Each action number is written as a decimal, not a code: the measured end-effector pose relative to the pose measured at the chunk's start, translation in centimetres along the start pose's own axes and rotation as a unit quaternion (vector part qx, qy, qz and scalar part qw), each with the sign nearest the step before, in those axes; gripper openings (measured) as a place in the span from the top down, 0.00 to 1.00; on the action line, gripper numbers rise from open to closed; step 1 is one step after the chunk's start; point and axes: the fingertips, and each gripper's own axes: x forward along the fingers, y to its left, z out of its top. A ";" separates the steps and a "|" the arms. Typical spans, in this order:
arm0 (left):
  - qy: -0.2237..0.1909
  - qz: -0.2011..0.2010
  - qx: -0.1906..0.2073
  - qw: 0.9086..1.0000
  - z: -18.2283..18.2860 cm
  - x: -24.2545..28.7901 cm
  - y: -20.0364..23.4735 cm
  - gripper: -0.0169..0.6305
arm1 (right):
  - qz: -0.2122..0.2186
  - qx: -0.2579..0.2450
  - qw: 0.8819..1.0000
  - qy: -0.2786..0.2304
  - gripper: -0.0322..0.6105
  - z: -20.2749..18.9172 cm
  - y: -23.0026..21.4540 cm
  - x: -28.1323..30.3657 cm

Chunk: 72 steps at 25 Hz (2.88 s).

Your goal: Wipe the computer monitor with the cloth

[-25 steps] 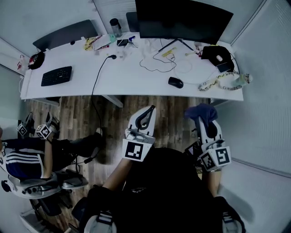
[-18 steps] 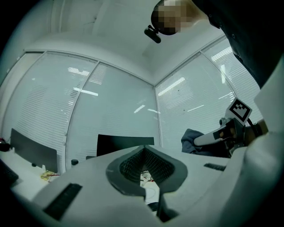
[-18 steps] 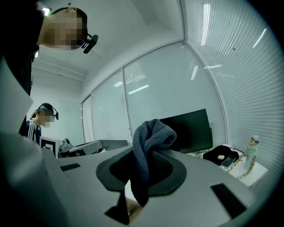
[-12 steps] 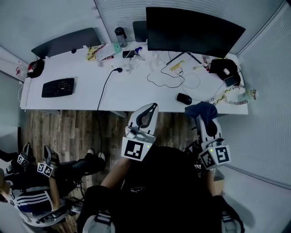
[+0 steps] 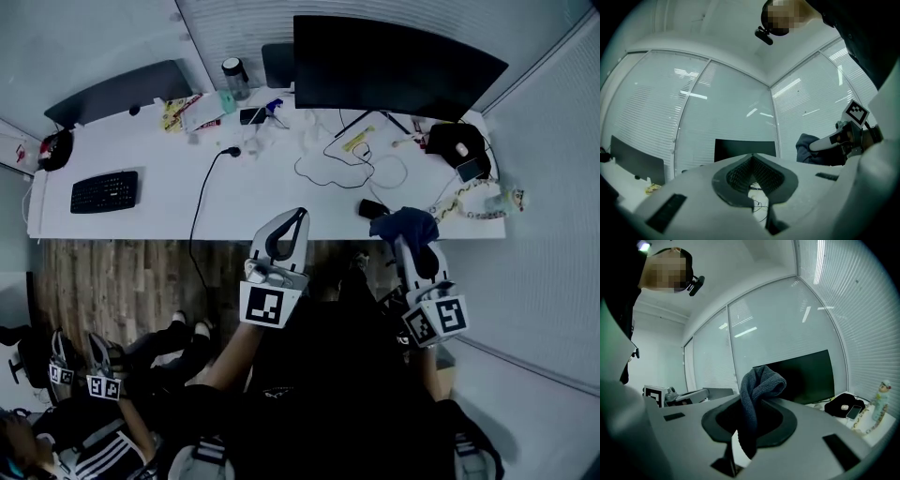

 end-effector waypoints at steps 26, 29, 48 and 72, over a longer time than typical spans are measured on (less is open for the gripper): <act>0.011 0.152 0.040 0.987 -1.3 17.5 -2.0 0.96 | 0.168 0.006 0.985 0.039 0.84 3.6 -17.5 13.9; 0.018 0.182 0.035 0.983 -2.1 17.8 -2.4 0.96 | 0.200 -0.003 0.979 0.047 0.84 3.8 -17.9 15.2; 0.034 0.133 0.008 0.991 -4.2 20.5 4.2 0.96 | 0.186 -0.041 0.980 0.051 0.84 6.2 -13.1 23.4; -0.005 0.074 -0.030 0.997 -4.1 18.6 15.0 0.96 | 0.167 -0.093 0.981 0.042 0.84 11.9 -1.4 37.6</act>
